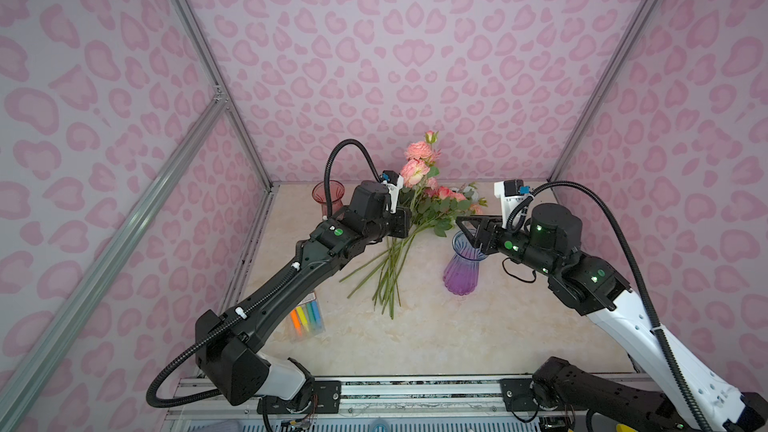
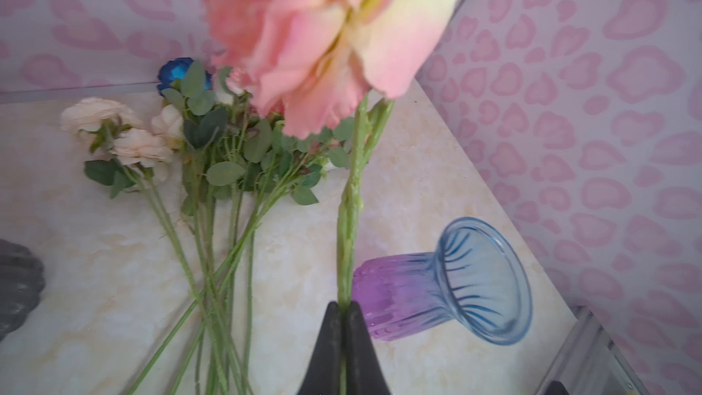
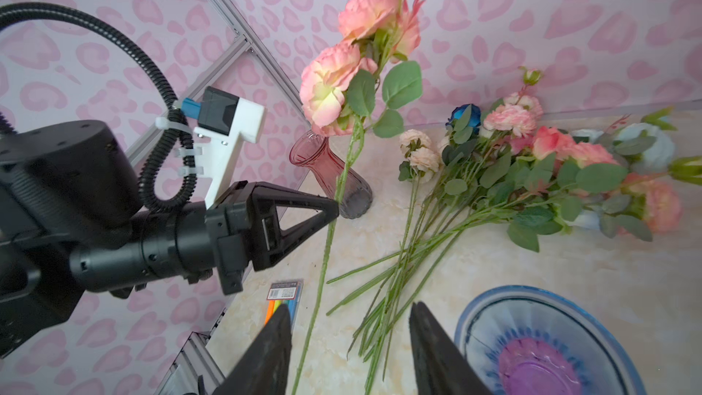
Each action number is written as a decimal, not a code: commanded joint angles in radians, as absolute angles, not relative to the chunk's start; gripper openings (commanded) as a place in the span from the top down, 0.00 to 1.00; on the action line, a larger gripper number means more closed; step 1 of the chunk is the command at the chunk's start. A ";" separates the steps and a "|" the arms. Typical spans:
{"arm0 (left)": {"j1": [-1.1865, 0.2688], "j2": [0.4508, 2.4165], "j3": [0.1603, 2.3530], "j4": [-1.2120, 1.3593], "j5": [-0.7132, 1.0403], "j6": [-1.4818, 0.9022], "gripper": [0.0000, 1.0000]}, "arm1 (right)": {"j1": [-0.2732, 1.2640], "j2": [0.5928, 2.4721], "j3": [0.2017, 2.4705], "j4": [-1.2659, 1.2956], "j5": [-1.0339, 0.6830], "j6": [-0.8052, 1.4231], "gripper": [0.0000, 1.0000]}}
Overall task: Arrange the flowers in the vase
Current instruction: 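Lift the rose with the left gripper while the right gripper grasps its stem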
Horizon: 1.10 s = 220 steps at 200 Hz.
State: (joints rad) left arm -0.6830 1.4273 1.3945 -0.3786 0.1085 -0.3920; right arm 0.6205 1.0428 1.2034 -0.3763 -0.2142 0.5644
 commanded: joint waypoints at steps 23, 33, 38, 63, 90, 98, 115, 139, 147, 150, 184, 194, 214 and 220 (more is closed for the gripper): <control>-0.759 1.380 1.375 -0.238 0.168 -0.435 0.96 | 0.686 1.168 1.242 -0.231 -0.233 0.657 0.50; -0.767 1.376 1.368 -0.233 0.173 -0.439 0.96 | 0.690 1.183 1.241 -0.209 -0.241 0.666 0.51; -0.768 1.375 1.365 -0.229 0.173 -0.442 0.96 | 0.690 1.189 1.241 -0.203 -0.234 0.674 0.52; -0.779 1.362 1.351 -0.207 0.185 -0.452 0.96 | 0.690 1.201 1.238 -0.199 -0.186 0.687 0.58; -0.784 1.350 1.308 -0.205 0.195 -0.456 0.96 | 0.688 1.208 1.232 -0.202 -0.162 0.681 0.62; -0.785 1.344 1.299 -0.197 0.198 -0.459 0.96 | 0.686 1.212 1.231 -0.203 -0.164 0.684 0.62; -0.785 1.332 1.289 -0.189 0.203 -0.458 0.96 | 0.683 1.225 1.233 -0.202 -0.168 0.691 0.62; -0.787 1.319 1.289 -0.192 0.189 -0.454 0.96 | 0.681 1.236 1.232 -0.200 -0.175 0.712 0.63; -0.786 1.314 1.285 -0.191 0.182 -0.453 0.96 | 0.682 1.236 1.229 -0.204 -0.171 0.716 0.63; -0.786 1.312 1.284 -0.191 0.180 -0.453 0.96 | 0.682 1.235 1.227 -0.203 -0.172 0.717 0.63; -0.786 1.320 1.287 -0.187 0.196 -0.445 0.96 | 0.670 1.250 1.220 -0.178 -0.200 0.719 0.66; -0.786 1.326 1.287 -0.184 0.199 -0.445 0.96 | 0.663 1.260 1.217 -0.157 -0.228 0.729 0.71; -0.786 1.333 1.288 -0.181 0.199 -0.446 0.96 | 0.663 1.268 1.214 -0.130 -0.256 0.747 0.85; -0.787 1.335 1.290 -0.182 0.193 -0.445 0.96 | 0.663 1.267 1.211 -0.128 -0.257 0.752 0.89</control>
